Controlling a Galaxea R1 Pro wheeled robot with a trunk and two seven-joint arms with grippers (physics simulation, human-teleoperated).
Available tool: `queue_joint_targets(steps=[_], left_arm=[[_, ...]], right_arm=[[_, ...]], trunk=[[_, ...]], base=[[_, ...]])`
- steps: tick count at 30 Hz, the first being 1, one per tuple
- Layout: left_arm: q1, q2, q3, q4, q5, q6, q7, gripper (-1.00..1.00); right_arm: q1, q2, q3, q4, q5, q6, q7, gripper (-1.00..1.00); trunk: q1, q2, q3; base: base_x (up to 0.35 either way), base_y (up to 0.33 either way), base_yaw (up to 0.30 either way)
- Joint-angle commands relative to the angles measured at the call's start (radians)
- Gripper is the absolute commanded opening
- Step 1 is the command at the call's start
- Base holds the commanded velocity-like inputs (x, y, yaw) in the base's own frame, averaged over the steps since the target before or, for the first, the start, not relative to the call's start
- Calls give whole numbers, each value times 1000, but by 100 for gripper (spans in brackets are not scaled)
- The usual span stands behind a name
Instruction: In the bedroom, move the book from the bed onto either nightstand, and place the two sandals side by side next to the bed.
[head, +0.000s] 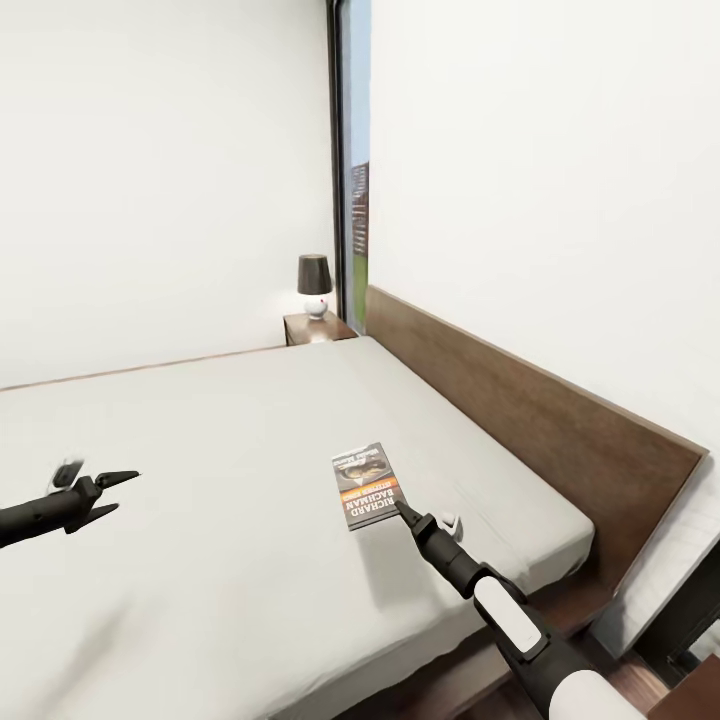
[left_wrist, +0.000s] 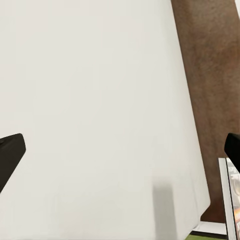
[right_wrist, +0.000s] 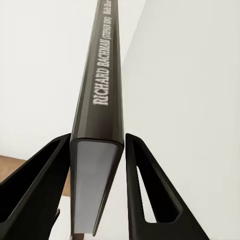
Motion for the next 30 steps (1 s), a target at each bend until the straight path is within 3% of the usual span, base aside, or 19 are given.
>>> queue_joint_targets(steps=[1, 30], left_arm=[[-1, 0, 8, 0, -5, 7, -2, 100], [-1, 0, 8, 0, -5, 7, -2, 100]], right_arm=[[-1, -1, 3, 0, -11, 4, 1, -100], [-1, -1, 3, 0, -11, 4, 1, -100]], trunk=[[0, 0, 0], [0, 0, 43]], base=[[0, 0, 15], [0, 0, 1]])
